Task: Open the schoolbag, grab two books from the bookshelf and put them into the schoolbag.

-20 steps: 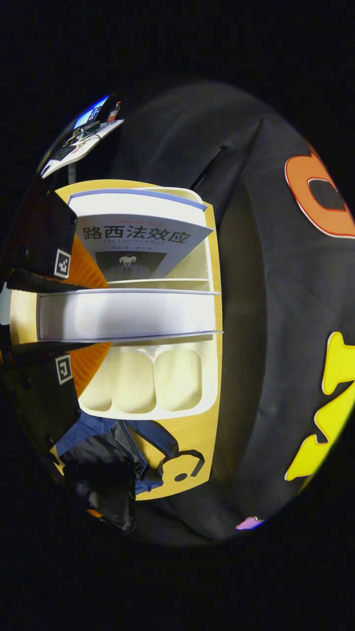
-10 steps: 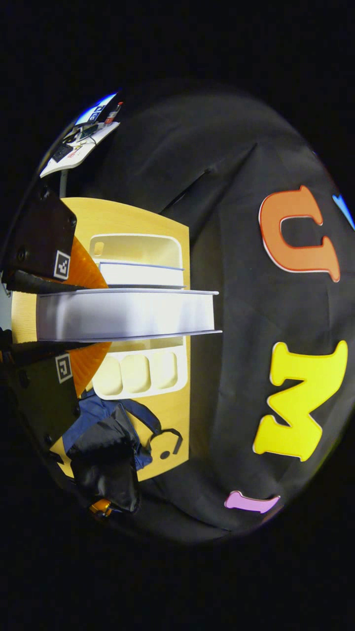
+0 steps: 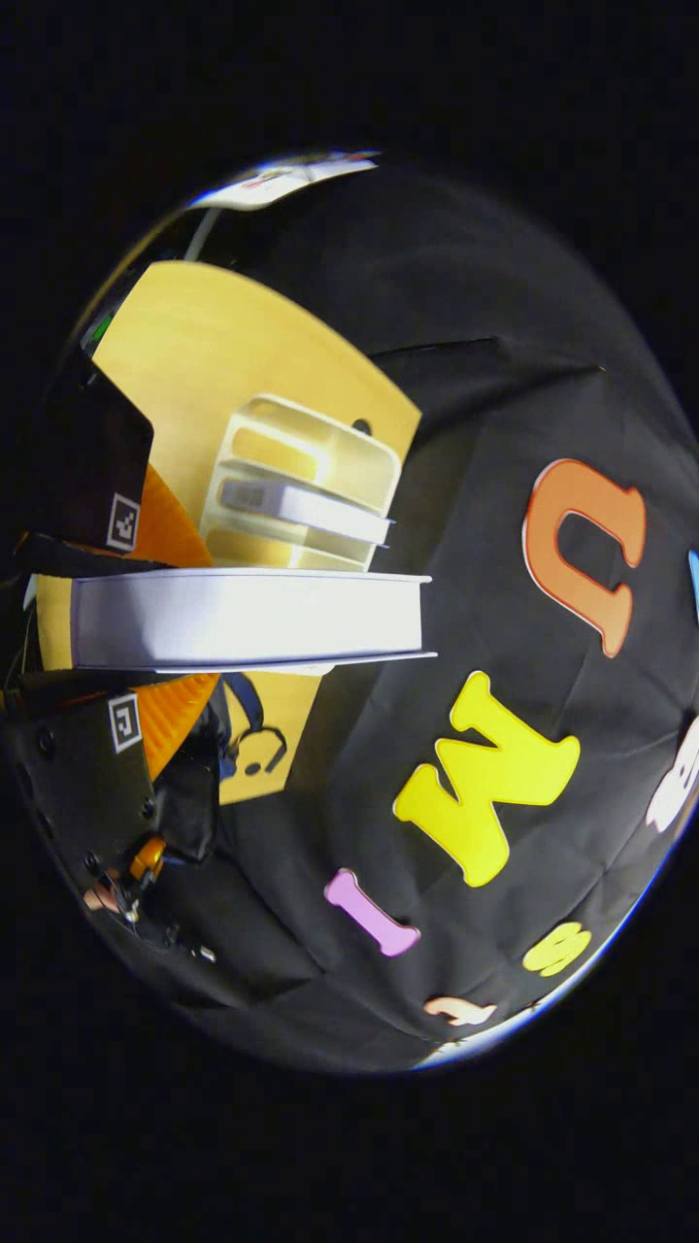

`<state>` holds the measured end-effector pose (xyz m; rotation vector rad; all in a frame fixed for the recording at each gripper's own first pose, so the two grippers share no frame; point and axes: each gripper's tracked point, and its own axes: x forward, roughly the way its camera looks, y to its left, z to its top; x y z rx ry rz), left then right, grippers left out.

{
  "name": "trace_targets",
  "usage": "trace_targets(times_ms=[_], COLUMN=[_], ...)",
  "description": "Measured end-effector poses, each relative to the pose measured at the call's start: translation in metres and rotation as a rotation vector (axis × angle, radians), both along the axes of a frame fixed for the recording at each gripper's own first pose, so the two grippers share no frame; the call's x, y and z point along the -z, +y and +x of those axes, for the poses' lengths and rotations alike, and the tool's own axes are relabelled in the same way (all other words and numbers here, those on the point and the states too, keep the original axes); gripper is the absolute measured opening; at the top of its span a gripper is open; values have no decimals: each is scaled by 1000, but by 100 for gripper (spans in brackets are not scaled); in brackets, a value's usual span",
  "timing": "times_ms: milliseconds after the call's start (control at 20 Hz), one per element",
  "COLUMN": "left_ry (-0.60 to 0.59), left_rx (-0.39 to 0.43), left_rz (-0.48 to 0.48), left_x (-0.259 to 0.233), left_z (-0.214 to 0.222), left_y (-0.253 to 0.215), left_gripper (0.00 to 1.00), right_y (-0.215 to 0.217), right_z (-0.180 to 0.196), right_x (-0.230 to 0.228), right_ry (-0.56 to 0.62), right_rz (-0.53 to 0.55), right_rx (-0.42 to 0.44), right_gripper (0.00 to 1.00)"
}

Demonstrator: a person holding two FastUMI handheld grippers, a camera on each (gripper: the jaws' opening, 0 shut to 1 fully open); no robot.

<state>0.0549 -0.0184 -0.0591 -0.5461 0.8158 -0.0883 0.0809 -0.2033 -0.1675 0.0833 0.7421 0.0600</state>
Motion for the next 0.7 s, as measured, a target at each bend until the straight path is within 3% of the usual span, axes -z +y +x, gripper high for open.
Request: trace_targets(times_ms=[250,550,700], left_ry=[-5,-33,-21], left_rx=[20,98,114], left_rz=[-84,-267,-314], left_x=[46,70,91], left_z=[-21,-50,-52], left_y=[-34,-114,-144], left_gripper=[39,39,39], right_y=[7,11,11], right_z=[-3,-6,-8], right_x=[-1,-2,-4], right_ry=[9,22,21], right_rz=[-56,-64,-71], right_rx=[-6,23,34], right_gripper=[0,0,0])
